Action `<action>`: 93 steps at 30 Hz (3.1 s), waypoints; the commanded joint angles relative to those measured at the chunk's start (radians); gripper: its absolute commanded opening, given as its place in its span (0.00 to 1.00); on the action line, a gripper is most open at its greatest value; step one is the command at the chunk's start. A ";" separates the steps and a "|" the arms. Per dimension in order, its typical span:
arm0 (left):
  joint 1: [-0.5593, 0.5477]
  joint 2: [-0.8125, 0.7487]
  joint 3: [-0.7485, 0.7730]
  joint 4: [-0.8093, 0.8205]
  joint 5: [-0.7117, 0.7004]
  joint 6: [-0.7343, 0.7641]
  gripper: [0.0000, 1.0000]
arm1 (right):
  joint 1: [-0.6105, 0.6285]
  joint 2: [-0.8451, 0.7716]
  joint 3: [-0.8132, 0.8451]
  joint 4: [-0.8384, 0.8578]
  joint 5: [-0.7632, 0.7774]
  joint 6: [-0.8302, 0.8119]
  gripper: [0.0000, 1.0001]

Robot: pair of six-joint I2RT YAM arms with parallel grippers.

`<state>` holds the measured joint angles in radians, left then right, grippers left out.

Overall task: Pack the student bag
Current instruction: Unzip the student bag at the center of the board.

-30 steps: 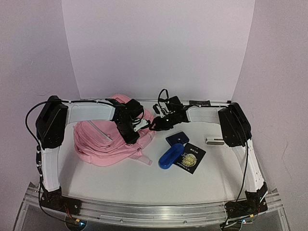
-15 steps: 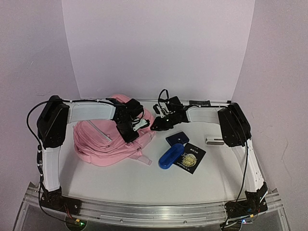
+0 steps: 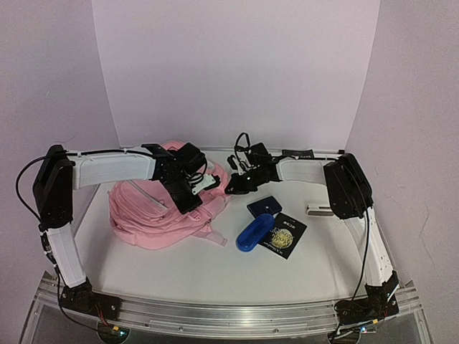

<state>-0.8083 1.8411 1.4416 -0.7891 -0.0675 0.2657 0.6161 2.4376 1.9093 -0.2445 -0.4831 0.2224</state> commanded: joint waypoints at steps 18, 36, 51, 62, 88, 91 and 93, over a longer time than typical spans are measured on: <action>-0.041 -0.167 -0.126 0.016 0.145 0.099 0.00 | 0.081 -0.197 -0.190 -0.019 -0.189 0.025 0.82; -0.158 -0.220 -0.199 0.017 0.025 0.098 0.00 | 0.071 -0.031 0.015 -0.071 0.059 0.030 0.00; -0.230 -0.214 -0.216 -0.011 -0.050 0.064 0.00 | -0.051 0.000 0.281 -0.074 0.044 0.014 0.41; -0.209 -0.182 -0.170 0.068 -0.112 0.077 0.00 | 0.079 -0.266 -0.137 -0.070 -0.220 0.106 0.78; -0.256 -0.181 -0.178 -0.038 0.006 0.061 0.00 | 0.054 -0.026 0.238 -0.104 -0.019 0.025 0.00; -0.253 -0.190 -0.184 -0.025 -0.034 0.067 0.00 | 0.052 -0.039 0.290 -0.107 0.024 -0.021 0.00; -0.244 -0.192 -0.182 -0.027 -0.056 0.065 0.00 | 0.051 -0.055 0.291 -0.112 0.009 -0.022 0.00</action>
<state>-1.0621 1.6703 1.2373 -0.7964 -0.1067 0.3386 0.7052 2.4256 2.1141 -0.4565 -0.5847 0.2784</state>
